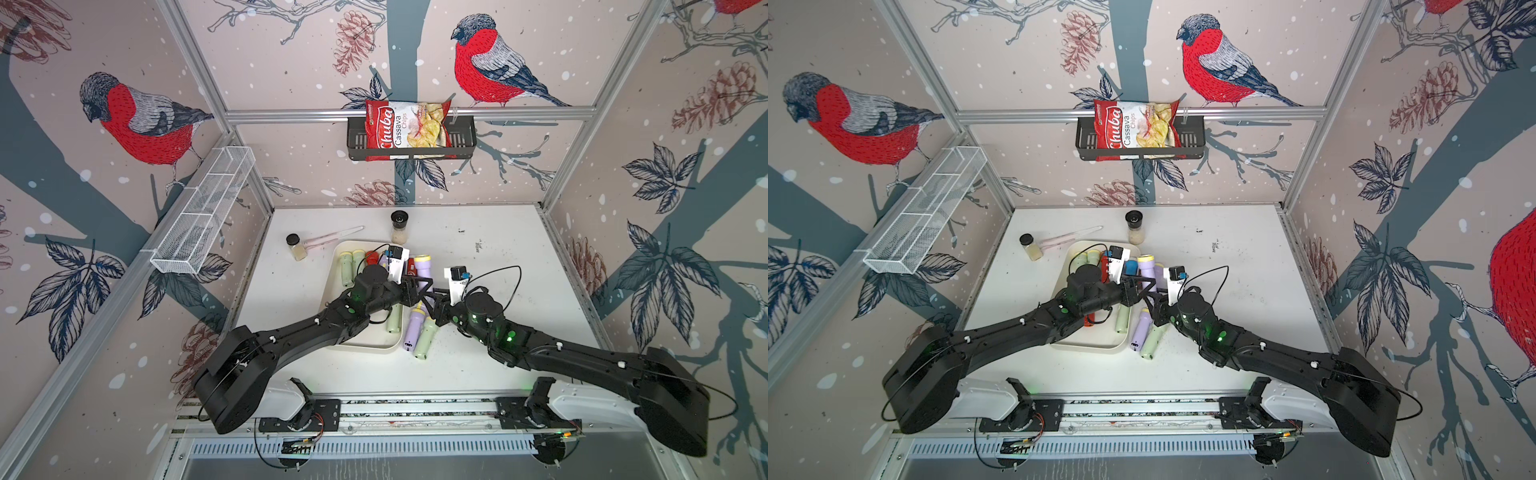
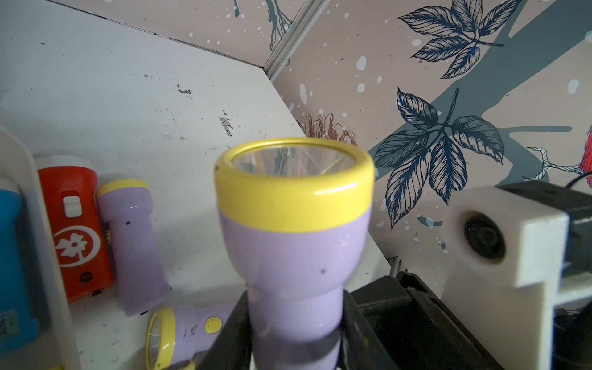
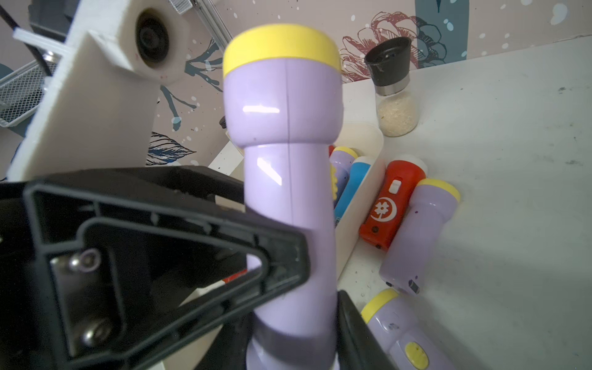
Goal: Put the flashlights into the storage boxes
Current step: Place the flashlight at the storage box.
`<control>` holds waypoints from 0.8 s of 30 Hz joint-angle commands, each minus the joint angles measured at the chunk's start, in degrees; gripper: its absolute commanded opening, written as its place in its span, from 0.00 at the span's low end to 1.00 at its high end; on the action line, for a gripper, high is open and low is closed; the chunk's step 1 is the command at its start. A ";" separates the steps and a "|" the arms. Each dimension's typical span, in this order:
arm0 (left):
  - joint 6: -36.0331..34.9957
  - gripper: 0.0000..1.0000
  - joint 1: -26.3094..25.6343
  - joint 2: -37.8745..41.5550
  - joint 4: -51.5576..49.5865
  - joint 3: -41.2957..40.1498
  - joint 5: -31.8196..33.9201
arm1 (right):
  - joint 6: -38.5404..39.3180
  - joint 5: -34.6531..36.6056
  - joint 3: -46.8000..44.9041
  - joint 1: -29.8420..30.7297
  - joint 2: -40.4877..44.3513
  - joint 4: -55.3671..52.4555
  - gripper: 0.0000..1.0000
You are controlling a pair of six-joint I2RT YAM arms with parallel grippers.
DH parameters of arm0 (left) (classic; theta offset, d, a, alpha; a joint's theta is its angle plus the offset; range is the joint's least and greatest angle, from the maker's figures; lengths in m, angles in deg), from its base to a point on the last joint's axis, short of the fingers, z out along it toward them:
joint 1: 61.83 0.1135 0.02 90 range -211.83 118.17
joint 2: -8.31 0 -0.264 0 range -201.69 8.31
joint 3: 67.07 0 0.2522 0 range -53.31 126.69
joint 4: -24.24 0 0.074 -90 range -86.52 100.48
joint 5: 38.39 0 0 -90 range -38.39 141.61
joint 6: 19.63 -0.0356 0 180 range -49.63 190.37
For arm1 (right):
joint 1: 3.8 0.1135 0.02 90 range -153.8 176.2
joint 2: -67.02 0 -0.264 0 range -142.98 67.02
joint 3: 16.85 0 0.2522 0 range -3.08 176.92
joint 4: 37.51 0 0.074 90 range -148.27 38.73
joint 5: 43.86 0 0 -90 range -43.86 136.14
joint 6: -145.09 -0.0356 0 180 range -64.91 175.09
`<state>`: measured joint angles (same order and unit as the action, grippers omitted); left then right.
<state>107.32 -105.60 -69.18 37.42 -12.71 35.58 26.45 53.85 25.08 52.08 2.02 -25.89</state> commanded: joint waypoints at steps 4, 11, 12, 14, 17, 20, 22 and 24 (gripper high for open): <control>-4.67 0.24 1.33 4.55 -11.30 1.06 9.49 | 1.83 4.04 0.40 -0.02 1.59 -0.51 0.99; -5.23 0.23 6.15 11.21 -27.50 -1.01 11.41 | 1.70 1.18 -0.04 -3.82 2.83 -0.80 1.00; -5.26 0.23 6.54 11.99 -29.77 -1.27 11.63 | 1.51 0.63 -0.12 -4.57 2.77 -0.86 0.99; -5.35 0.24 6.85 12.95 -33.35 -1.91 11.51 | 1.24 -0.32 -0.21 -5.88 2.71 -1.19 0.99; -4.97 0.23 6.94 12.99 -37.51 -2.70 10.58 | 1.14 -1.68 -0.13 -7.57 2.38 -1.97 1.00; -4.72 0.24 7.12 11.34 -39.73 -3.41 9.37 | 1.22 -2.90 0.09 -8.97 2.13 -2.67 1.00; -4.00 0.24 7.28 9.91 -41.76 -3.07 10.25 | 1.31 -3.61 0.23 -9.47 1.93 -3.21 1.00; -4.50 0.25 7.62 8.00 -43.29 -2.37 10.78 | 1.49 -3.89 0.48 -9.76 1.85 -3.71 1.00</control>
<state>103.00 -98.36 -59.81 -2.25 -15.86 45.68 27.91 51.53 25.01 42.55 4.01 -29.30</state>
